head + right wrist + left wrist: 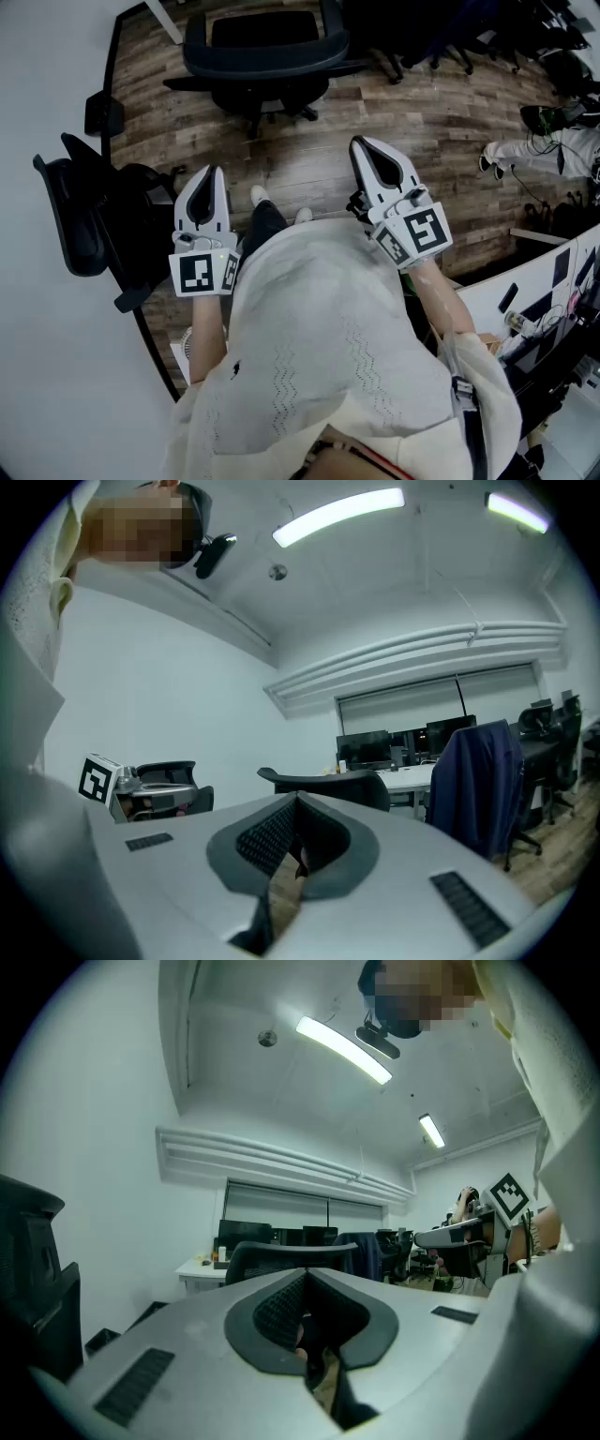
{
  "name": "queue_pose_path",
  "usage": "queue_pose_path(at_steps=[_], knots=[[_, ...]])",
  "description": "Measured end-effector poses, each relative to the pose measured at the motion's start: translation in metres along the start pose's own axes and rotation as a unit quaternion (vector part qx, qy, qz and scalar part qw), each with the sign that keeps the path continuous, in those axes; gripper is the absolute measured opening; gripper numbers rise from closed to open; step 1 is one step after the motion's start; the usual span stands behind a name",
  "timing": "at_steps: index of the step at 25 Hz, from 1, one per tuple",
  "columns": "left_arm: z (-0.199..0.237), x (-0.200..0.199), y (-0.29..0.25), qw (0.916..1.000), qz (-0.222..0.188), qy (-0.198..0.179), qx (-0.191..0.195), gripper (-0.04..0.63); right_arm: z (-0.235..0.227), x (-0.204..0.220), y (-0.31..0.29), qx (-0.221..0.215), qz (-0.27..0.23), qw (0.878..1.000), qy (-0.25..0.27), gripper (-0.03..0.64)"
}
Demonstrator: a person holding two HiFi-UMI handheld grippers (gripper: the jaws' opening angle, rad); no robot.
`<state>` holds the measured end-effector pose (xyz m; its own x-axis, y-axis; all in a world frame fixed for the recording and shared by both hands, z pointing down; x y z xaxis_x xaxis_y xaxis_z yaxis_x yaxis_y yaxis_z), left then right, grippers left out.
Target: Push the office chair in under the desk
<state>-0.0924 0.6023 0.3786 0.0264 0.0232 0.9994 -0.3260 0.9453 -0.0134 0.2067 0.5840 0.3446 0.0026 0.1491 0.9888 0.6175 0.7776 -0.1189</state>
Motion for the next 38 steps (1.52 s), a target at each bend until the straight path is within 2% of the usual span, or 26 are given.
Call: queue_pose_path(at_steps=[8,17,22,26,32,36,38], knots=[[-0.002,0.004,-0.006,1.0000,0.006,0.005,-0.003,0.014,-0.004,0.006,-0.003,0.002,0.016,1.000,0.004,0.000],[-0.001,0.010,-0.010,0.9999,0.010,-0.006,-0.007,0.014,-0.008,0.013,-0.003,0.011,0.033,0.999,0.004,0.000],[0.007,0.022,-0.014,0.9984,0.025,-0.042,-0.029,0.014,-0.011,0.019,-0.014,0.034,0.073,0.995,0.058,0.000],[0.013,0.025,-0.023,0.9976,0.048,-0.049,-0.007,0.015,-0.013,0.021,-0.027,0.036,0.094,0.991,0.084,0.002],[0.031,0.020,-0.050,0.9963,0.052,-0.069,0.003,0.017,-0.019,0.017,-0.048,0.043,0.103,0.989,0.100,0.002],[0.044,0.022,-0.070,0.9943,0.061,-0.085,0.019,0.020,-0.025,0.018,-0.064,0.061,0.127,0.981,0.133,0.003],[0.052,0.023,-0.081,0.9934,0.069,-0.087,0.028,0.045,-0.029,0.017,-0.074,0.062,0.140,0.976,0.153,0.029]])
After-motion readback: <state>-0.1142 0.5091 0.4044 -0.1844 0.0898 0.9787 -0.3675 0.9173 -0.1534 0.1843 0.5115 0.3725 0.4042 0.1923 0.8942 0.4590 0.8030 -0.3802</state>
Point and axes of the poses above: the fingertips, and each gripper's own axes: y backward along the fingers, z to its left, x out of its underside, the point moved 9 cm from there along y, backward along the fingers, and after that the axes turned 5 degrees about -x, right-handed, at the moved point
